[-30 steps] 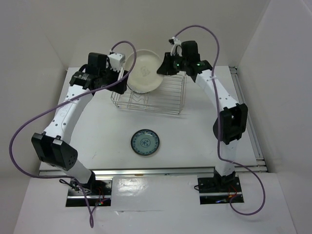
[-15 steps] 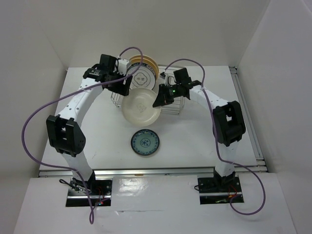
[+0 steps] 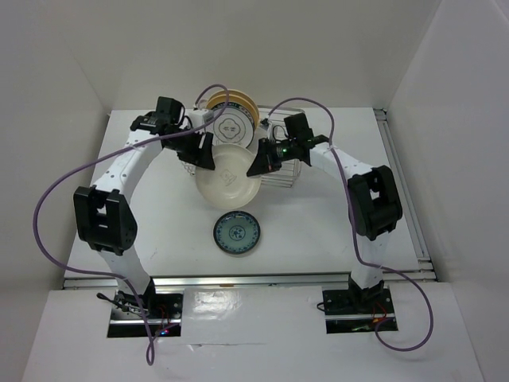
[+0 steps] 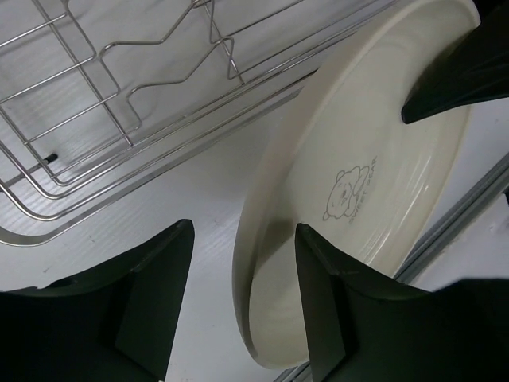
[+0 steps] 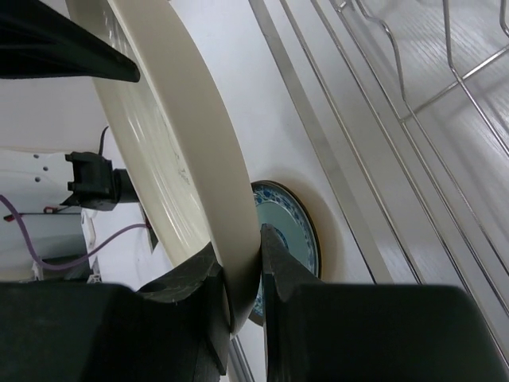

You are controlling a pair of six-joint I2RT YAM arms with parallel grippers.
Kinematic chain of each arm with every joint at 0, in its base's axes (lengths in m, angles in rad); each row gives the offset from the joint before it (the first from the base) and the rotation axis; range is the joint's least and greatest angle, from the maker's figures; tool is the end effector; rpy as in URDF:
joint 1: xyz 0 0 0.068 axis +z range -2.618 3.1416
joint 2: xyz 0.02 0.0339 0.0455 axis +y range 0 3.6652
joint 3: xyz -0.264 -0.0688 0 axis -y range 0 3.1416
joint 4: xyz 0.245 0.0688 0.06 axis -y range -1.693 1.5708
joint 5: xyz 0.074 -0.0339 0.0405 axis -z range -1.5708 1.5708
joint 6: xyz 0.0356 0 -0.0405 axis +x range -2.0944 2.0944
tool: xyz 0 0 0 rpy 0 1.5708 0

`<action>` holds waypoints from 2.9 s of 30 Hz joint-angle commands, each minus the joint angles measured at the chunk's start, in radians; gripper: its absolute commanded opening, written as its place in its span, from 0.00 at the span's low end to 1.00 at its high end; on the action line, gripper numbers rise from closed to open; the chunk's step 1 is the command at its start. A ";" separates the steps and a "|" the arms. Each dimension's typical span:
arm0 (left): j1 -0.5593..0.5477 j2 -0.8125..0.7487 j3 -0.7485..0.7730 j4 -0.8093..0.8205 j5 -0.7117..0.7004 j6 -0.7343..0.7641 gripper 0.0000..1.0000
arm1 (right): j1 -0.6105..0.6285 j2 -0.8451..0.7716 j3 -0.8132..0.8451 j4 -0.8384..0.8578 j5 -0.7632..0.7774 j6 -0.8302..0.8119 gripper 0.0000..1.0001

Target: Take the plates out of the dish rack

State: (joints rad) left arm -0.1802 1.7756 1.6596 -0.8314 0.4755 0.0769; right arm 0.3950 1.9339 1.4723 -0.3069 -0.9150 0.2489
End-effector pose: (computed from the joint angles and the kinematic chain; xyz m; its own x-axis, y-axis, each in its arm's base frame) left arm 0.3765 -0.0852 0.3174 -0.7640 0.2086 -0.6106 0.4824 0.8131 -0.3257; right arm 0.3848 0.1910 0.2384 -0.8091 -0.1746 -0.5611 -0.5791 0.3989 0.7110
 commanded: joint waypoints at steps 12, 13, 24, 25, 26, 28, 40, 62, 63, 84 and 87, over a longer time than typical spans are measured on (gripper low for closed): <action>0.035 -0.002 0.006 -0.138 0.137 0.079 0.00 | 0.030 -0.062 0.031 0.019 0.016 -0.019 0.09; 0.044 -0.002 0.006 -0.138 0.137 0.080 0.00 | 0.030 -0.062 0.031 0.005 0.016 -0.019 0.10; 0.276 -0.122 -0.081 -0.207 0.176 0.124 0.00 | 0.039 -0.138 0.196 -0.138 0.364 -0.010 0.66; 0.316 -0.136 -0.090 -0.222 0.196 0.133 0.00 | 0.039 -0.138 0.218 -0.165 0.408 -0.010 0.66; 0.355 -0.136 -0.090 -0.235 0.207 0.133 0.00 | 0.039 -0.138 0.238 -0.211 0.454 0.000 0.69; 0.450 -0.175 -0.138 -0.235 0.227 0.144 0.00 | 0.010 -0.147 0.285 -0.257 0.612 0.032 0.71; 0.785 -0.105 -0.359 -0.040 0.134 0.015 0.00 | -0.183 -0.024 0.355 -0.394 0.962 0.118 0.61; 0.713 0.065 -0.455 0.077 -0.121 0.015 0.34 | -0.202 0.223 0.420 -0.259 1.001 0.107 0.09; 0.713 0.065 -0.455 0.063 -0.132 0.015 0.41 | -0.202 0.238 0.448 -0.259 1.016 0.107 0.07; 0.673 0.045 -0.425 0.017 -0.186 0.052 0.55 | -0.252 0.353 0.692 -0.277 1.039 0.012 0.05; 0.673 0.045 -0.416 0.017 -0.204 0.052 0.55 | -0.252 0.338 0.692 -0.299 1.009 -0.011 0.62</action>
State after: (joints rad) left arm 0.4992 1.8477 1.2095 -0.7910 0.2893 0.1062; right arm 0.1745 2.2959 2.1006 -0.6353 0.0776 0.2657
